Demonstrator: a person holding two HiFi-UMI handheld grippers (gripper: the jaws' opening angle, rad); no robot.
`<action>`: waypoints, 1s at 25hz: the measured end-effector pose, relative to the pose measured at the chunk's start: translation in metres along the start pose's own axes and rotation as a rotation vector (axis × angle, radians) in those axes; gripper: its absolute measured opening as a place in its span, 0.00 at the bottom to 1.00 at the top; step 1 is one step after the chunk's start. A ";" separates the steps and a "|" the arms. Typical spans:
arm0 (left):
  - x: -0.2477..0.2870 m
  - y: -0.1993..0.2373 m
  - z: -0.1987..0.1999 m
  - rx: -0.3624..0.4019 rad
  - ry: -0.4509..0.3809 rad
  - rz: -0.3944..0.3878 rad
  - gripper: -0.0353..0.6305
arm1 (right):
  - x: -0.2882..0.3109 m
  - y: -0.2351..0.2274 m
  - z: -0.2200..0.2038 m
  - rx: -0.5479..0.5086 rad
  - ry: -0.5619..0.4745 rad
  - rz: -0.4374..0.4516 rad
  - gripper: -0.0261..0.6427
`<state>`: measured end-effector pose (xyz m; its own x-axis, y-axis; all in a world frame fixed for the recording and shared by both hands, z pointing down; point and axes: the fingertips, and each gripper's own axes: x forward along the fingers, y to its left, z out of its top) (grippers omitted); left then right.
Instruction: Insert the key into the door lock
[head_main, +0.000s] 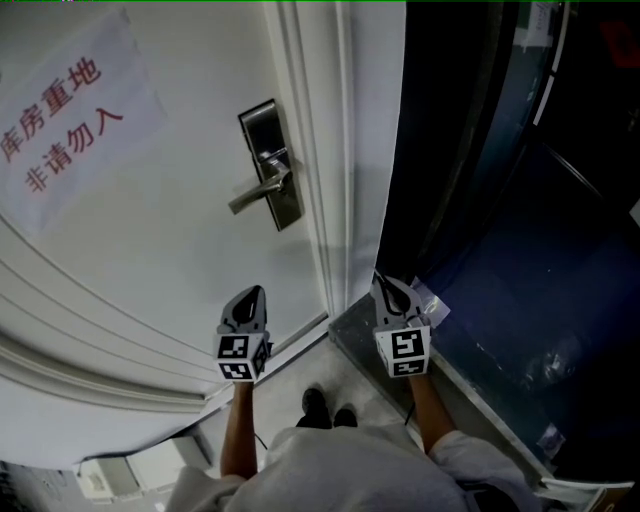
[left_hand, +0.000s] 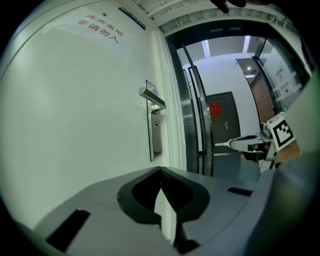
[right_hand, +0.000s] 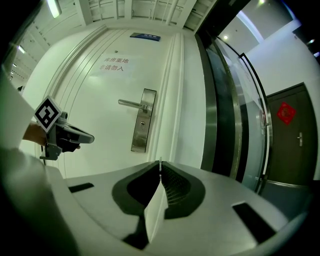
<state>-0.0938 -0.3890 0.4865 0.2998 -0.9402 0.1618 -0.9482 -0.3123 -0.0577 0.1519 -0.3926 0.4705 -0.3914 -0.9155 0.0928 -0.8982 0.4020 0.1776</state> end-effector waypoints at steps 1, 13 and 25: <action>0.003 0.003 0.000 0.001 -0.004 -0.006 0.08 | 0.004 0.001 0.002 -0.003 0.000 -0.004 0.08; 0.034 0.041 0.012 0.019 -0.040 -0.110 0.08 | 0.056 0.025 0.038 -0.041 -0.020 -0.068 0.08; 0.042 0.061 0.008 0.008 -0.057 -0.172 0.08 | 0.077 0.041 0.052 -0.074 -0.025 -0.113 0.08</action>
<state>-0.1385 -0.4489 0.4816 0.4629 -0.8791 0.1138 -0.8817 -0.4698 -0.0424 0.0741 -0.4473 0.4345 -0.2947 -0.9546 0.0441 -0.9200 0.2959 0.2571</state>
